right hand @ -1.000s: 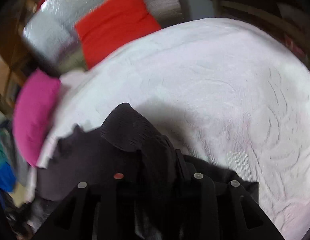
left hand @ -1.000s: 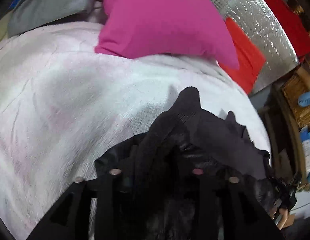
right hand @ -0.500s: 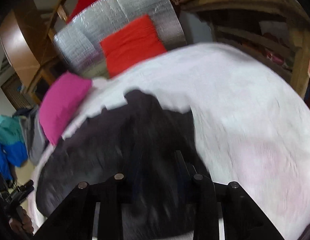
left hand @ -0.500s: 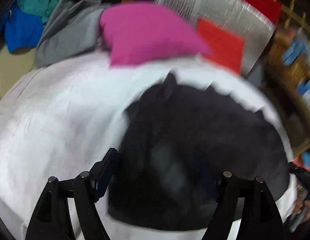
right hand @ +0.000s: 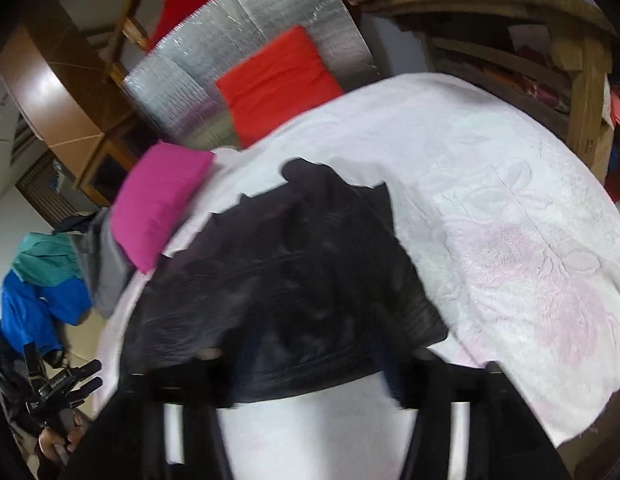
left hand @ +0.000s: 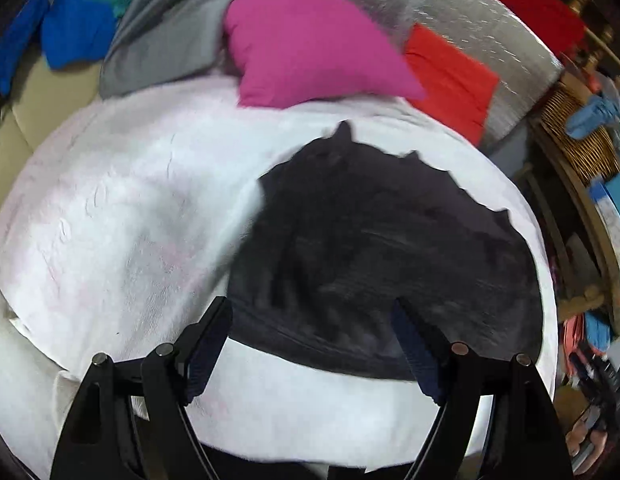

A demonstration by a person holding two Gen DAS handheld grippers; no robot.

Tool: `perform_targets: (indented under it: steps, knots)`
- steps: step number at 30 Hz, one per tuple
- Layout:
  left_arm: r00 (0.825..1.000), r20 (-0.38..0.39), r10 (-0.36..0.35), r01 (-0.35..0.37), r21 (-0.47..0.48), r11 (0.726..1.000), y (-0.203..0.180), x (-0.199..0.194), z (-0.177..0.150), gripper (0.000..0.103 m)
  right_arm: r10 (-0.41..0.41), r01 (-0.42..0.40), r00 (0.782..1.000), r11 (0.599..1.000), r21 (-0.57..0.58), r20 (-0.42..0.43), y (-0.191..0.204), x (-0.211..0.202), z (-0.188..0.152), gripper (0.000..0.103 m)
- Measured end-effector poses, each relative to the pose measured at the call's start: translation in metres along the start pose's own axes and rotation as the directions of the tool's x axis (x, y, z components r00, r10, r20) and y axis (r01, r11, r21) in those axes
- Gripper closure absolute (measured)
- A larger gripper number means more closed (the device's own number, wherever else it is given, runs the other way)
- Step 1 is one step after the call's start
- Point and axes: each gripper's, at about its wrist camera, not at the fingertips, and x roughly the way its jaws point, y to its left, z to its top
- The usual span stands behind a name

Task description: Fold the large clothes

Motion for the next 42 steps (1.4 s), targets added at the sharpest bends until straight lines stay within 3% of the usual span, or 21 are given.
perform_targets:
  steps: [5,9,11,13,16,17,19,21,24,26,29,31,32,34,36,39,42]
  knots:
    - [1.000,0.008,0.001,-0.002,0.109,0.994,-0.046,-0.010,0.001,0.017,0.027,-0.027,1.000,0.995,-0.092,0.002,0.052,-0.009,0.013,0.040]
    - [0.999,0.027,0.019,-0.023,0.158,0.987,-0.056,0.023,0.008,0.016,0.054,-0.059,0.998,0.988,-0.144,-0.040,0.091,0.027,0.023,0.041]
    - [0.999,0.010,0.032,-0.034,0.154,0.988,-0.055,0.052,0.013,0.016,0.040,-0.047,0.998,0.984,-0.171,-0.043,0.101,0.060,0.021,0.053]
    - [0.998,-0.009,0.059,-0.057,0.149,0.987,-0.052,0.084,0.017,0.016,0.013,-0.026,0.998,0.979,-0.201,-0.068,0.103,0.096,0.012,0.062]
    - [0.995,-0.060,0.074,-0.065,0.147,0.987,-0.050,0.128,0.019,0.012,-0.028,-0.010,0.983,0.979,-0.203,-0.183,0.085,0.150,-0.009,0.062]
    - [0.997,-0.020,0.079,-0.075,0.156,0.985,-0.052,0.134,0.018,0.005,-0.038,-0.005,0.978,0.979,-0.203,-0.206,0.077,0.162,-0.014,0.067]
    - [0.994,0.058,0.089,-0.099,0.211,0.972,-0.062,0.138,0.015,0.001,-0.015,-0.033,0.976,0.976,-0.216,-0.217,0.058,0.169,-0.025,0.078]
    - [0.992,0.037,0.124,-0.129,0.266,0.955,-0.074,0.144,0.020,0.001,0.013,-0.064,0.972,0.976,-0.209,-0.236,0.054,0.159,-0.016,0.079]
    - [0.996,0.071,0.054,-0.071,0.262,0.962,-0.082,0.132,0.030,0.001,0.059,-0.075,0.992,0.986,-0.152,-0.108,0.039,0.136,0.013,0.075]
    - [0.990,0.134,0.050,-0.082,0.240,0.967,-0.081,0.118,0.034,0.001,0.031,-0.039,0.997,0.992,-0.123,-0.064,0.025,0.135,0.033,0.075]
    - [0.987,0.144,0.072,-0.105,0.236,0.966,-0.073,0.117,0.038,0.001,0.003,-0.004,1.000,0.999,-0.047,-0.026,-0.003,0.153,0.065,0.071]
    - [0.980,0.133,0.148,-0.173,0.200,0.964,-0.061,0.125,0.042,0.001,-0.030,0.030,0.998,1.000,-0.005,-0.058,-0.023,0.176,0.077,0.060]
    - [0.976,0.121,0.181,-0.200,0.168,0.965,-0.051,0.130,0.043,0.001,-0.037,0.039,0.995,0.999,0.022,-0.094,-0.032,0.185,0.080,0.059]
    - [0.982,0.066,0.179,-0.186,0.134,0.973,-0.038,0.139,0.043,0.001,0.014,0.001,0.991,0.994,0.109,-0.137,-0.048,0.195,0.078,0.060]
    - [0.985,0.028,0.170,-0.172,0.113,0.979,-0.030,0.146,0.044,0.001,0.012,0.000,0.991,0.996,0.092,-0.133,-0.046,0.184,0.079,0.060]
    - [0.985,0.089,0.149,-0.159,0.126,0.979,-0.032,0.127,0.039,0.001,0.019,-0.013,0.996,0.998,0.061,-0.090,-0.035,0.157,0.077,0.058]
    - [0.982,0.129,0.135,-0.154,0.145,0.977,-0.029,0.109,0.034,0.001,0.083,-0.077,0.994,0.994,0.075,-0.077,-0.031,0.130,0.065,0.047]
